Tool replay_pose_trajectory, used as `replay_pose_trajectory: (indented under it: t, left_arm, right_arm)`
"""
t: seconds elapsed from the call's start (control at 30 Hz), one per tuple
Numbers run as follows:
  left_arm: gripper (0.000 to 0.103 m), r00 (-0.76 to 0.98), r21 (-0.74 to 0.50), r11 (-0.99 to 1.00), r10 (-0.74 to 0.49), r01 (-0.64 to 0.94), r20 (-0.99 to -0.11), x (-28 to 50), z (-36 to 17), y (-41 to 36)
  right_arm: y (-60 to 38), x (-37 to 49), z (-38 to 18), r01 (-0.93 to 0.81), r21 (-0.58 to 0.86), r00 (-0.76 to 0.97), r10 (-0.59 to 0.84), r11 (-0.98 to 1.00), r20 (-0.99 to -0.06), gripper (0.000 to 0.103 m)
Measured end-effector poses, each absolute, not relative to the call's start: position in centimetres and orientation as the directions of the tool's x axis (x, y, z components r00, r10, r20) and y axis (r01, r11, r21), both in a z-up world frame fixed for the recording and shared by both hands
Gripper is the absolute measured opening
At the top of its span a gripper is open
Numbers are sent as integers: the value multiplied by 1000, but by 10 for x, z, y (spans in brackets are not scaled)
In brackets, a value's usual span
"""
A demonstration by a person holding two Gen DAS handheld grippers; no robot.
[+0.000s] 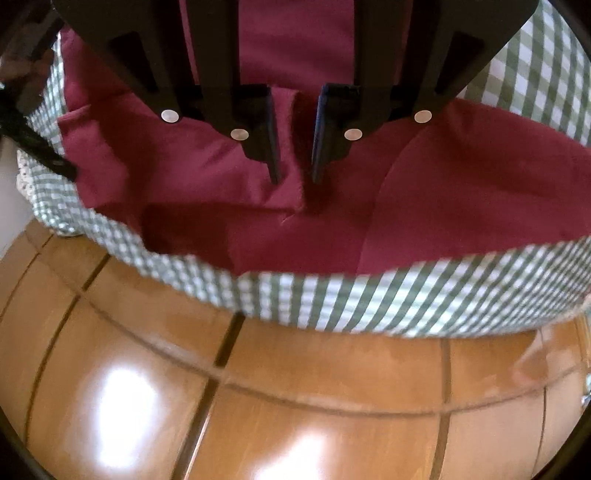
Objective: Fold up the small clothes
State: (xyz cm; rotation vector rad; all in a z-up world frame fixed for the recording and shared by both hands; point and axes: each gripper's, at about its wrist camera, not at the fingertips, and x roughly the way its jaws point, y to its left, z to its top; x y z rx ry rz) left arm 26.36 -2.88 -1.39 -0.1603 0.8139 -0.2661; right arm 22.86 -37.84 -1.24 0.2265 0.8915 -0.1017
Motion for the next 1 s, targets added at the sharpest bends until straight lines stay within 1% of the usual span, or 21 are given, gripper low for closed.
replay_pose_trajectory:
  t: [0.13,0.2,0.27,0.3,0.4,0.53,0.57,0.6,0.63,0.7,0.77,0.87,0.93,1.0]
  left_arm:
    - [15,615,-204,952,-304,230,-727,274,-23,-50]
    - [15,584,-180,960,-274,216,-764,287,-38,-57]
    - [15,541,-156,967,-243,201,-805,300,-59,-62]
    - [15,569,-137,968,-234,209,-789,300,-63,-65]
    - [15,594,-90,972,-205,217,-778,292,-64,-68]
    - [16,576,-161,974,-225,161,-786,279,-58,-49]
    - [23,576,-168,976,-219,142,-787,274,-57,-43]
    - [45,578,-169,980,-198,103,-792,267,-56,-34]
    - [57,587,-180,981,-190,76,-787,260,-55,-25]
    - [58,617,-214,976,-189,34,-764,241,-55,-3]
    - [58,620,-225,974,-180,7,-763,228,-58,13]
    - [58,634,-250,967,-163,-50,-756,209,-54,38]
    - [58,641,-272,958,-154,-88,-752,198,-52,58]
    - [58,651,-299,946,-148,-128,-745,187,-49,80]
  right_arm:
    - [-379,244,-45,220,109,572,-38,969,-819,82]
    - [-377,246,-60,220,88,575,-56,972,-816,87]
    - [-377,245,-66,223,85,594,-66,971,-802,89]
    - [-377,246,-66,224,81,594,-70,971,-801,89]
    - [-376,248,-66,224,74,595,-76,972,-800,91]
    - [-374,249,-64,226,71,592,-79,972,-802,91]
    - [-374,247,-62,228,67,591,-84,971,-802,92]
    - [-372,245,-58,229,63,590,-87,971,-803,96]
    - [-371,239,-50,231,68,594,-85,971,-800,97]
    - [-369,226,-36,233,108,626,-64,966,-777,99]
    - [-362,208,-21,232,142,649,-45,962,-759,100]
    - [-342,180,-10,199,183,654,9,963,-756,100]
    - [-326,164,-10,170,183,641,32,968,-767,100]
    - [-305,148,-15,130,149,628,35,980,-778,100]
